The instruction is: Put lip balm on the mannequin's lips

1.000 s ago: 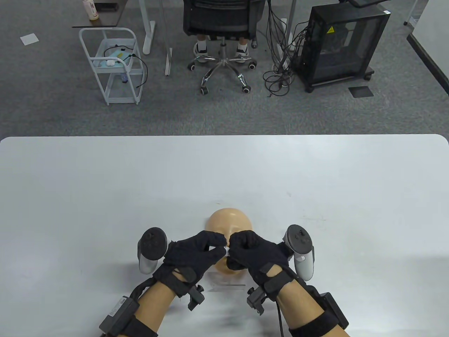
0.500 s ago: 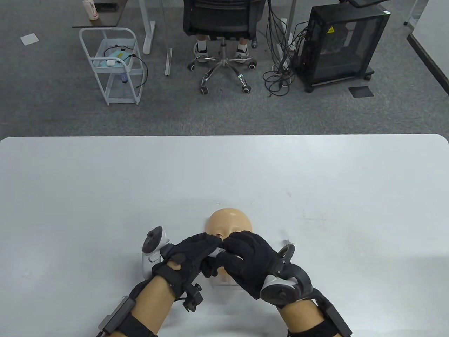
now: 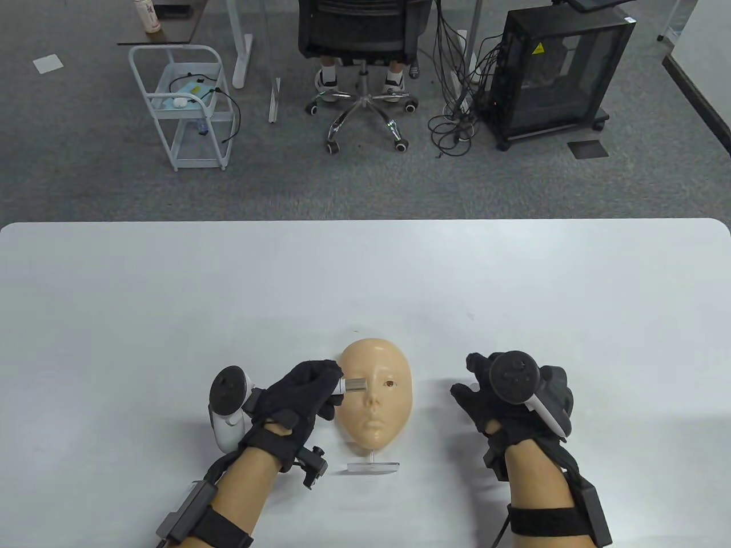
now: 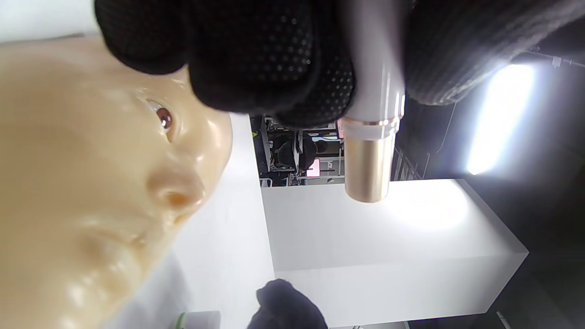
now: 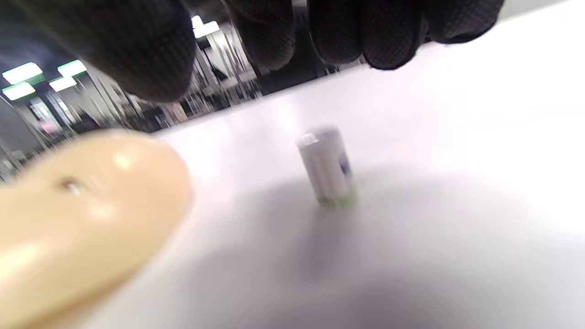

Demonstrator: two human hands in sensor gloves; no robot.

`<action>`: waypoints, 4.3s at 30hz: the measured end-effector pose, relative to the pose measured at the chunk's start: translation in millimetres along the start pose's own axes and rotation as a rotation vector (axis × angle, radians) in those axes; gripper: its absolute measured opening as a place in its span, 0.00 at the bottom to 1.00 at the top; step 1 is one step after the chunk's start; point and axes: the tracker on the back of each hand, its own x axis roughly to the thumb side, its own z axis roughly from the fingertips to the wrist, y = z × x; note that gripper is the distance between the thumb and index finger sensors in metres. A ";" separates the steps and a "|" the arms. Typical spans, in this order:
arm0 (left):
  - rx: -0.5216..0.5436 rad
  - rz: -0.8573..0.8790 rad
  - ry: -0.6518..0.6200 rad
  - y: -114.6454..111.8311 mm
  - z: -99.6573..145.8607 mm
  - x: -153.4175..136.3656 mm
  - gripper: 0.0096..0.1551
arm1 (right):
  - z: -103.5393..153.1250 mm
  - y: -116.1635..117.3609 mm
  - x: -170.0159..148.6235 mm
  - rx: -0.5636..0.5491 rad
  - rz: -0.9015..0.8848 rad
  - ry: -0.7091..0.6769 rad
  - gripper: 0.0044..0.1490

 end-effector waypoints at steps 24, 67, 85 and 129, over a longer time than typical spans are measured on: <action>-0.074 -0.026 0.001 -10.8 -2.6 -0.9 0.27 | 4.3 18.3 26.3 0.063 -0.962 -0.363 0.34; -0.119 -0.037 0.021 -32.2 -2.4 -2.3 0.29 | 17.4 52.1 67.7 0.134 -1.034 -0.389 0.34; -0.148 -0.240 -0.056 -46.3 3.6 7.5 0.36 | 19.8 39.2 64.2 0.099 -0.936 -0.386 0.36; 0.021 -1.164 0.071 20.5 -1.7 14.2 0.50 | 4.7 5.7 30.6 0.032 0.146 -0.006 0.51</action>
